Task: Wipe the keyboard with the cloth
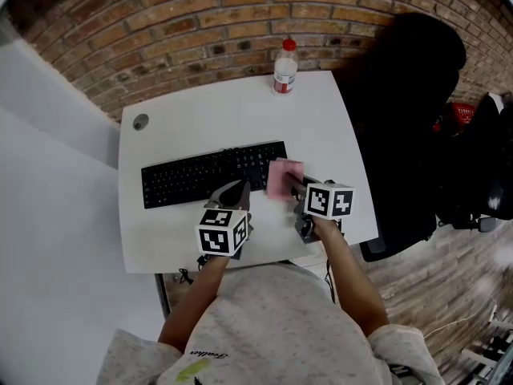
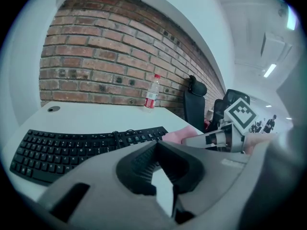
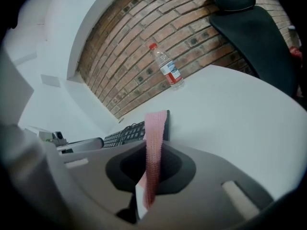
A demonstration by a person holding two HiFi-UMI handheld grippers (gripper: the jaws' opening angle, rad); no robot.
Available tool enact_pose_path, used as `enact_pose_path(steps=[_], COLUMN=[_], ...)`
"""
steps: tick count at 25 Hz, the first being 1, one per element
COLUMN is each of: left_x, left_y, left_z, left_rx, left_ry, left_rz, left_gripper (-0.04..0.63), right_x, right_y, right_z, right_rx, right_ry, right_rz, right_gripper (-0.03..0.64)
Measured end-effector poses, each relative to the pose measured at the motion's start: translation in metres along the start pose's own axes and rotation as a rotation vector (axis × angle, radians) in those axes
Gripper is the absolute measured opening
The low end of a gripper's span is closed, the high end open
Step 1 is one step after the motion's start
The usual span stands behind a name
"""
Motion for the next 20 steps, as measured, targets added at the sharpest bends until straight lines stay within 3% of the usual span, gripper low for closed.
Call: enact_pose_path(steps=[8,20], left_x=[0.014,0.071], left_y=[0.007,0.051], left_z=[-0.010,-0.025], left_rx=[0.003,0.036], left_ry=[-0.023,-0.100], left_rz=[0.018,-0.016], left_gripper=[-0.008,-0.008], right_x=[0.026,0.029], right_y=[0.002,0.104], right_z=[-0.017,-0.044], right_rx=[0.000,0.240], right_ry=[-0.070,-0.181], right_rz=[0.039,0.022], right_gripper=[0.018,0.018])
Point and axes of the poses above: the fingertips, and each gripper's own axes: x backward along the fingers, y to its left, z out of its underside, the point moved 1 cm from there along x, backward along the fingers, and after that the axes turned 7 degrees about y, right-handed, at the moved point
